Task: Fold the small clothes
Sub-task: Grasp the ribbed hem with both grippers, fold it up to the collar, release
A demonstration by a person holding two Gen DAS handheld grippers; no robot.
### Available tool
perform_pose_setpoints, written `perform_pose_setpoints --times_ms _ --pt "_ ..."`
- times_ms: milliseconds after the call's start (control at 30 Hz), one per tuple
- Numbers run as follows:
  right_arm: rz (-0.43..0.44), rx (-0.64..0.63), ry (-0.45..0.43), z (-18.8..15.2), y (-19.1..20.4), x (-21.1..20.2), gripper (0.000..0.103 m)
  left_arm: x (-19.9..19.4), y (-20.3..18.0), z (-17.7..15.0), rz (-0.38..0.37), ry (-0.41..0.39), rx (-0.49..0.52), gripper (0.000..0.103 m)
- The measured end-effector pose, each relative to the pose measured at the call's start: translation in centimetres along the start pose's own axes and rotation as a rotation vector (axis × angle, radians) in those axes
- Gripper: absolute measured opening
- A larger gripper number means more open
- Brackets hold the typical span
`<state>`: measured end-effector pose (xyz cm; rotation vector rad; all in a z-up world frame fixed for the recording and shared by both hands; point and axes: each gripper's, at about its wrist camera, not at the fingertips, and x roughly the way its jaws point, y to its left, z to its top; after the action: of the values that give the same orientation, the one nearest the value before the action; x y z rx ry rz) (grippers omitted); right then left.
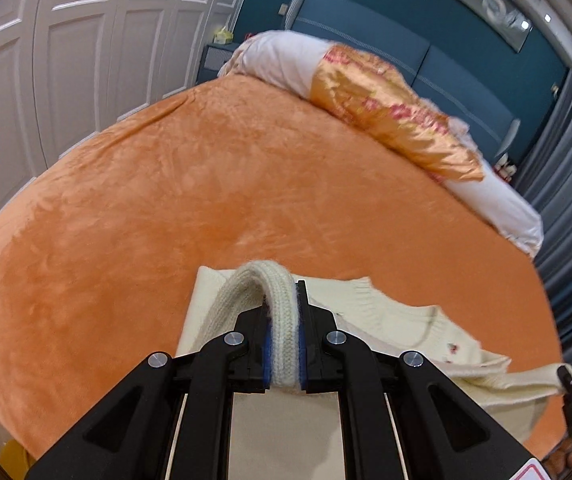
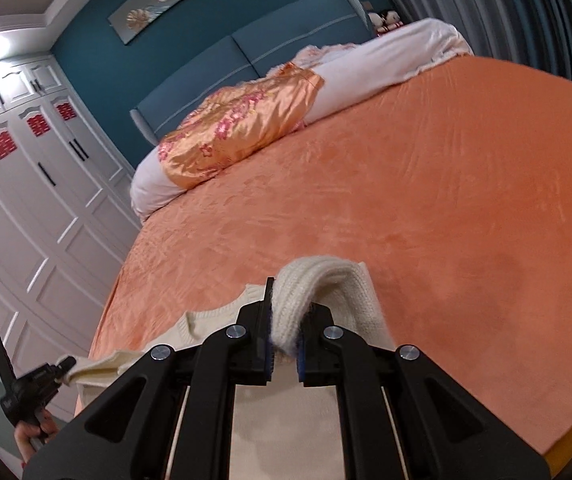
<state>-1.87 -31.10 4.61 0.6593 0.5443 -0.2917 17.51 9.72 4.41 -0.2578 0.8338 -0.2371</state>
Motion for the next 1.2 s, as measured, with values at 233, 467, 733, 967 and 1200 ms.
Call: perform_pose_setpoints --times_ms 233,467,733,967,1200 --pt "-0.055 0.045 0.076 0.4 -1.1 6.5 0.007 6.1 -0.1 0.1 0.072 0.085 0.023 0.007" --pt "-0.12 0.073 0.155 -0.2 -3.3 11.8 0.007 10.6 -0.1 -0.7 0.13 0.155 0.045 0.008" --pt "-0.097 0.117 0.213 -0.2 -4.6 13.6 0.013 11.5 0.9 -0.6 0.101 0.182 -0.032 0.019" --pt "-0.05 -0.046 0.023 -2.2 1.3 5.8 0.036 2.6 -2.0 -0.8 0.088 -0.028 -0.005 0.061" --pt "0.143 -0.261 0.28 -9.1 8.5 6.8 0.033 2.9 -9.6 -7.3 0.043 0.146 0.323 0.062"
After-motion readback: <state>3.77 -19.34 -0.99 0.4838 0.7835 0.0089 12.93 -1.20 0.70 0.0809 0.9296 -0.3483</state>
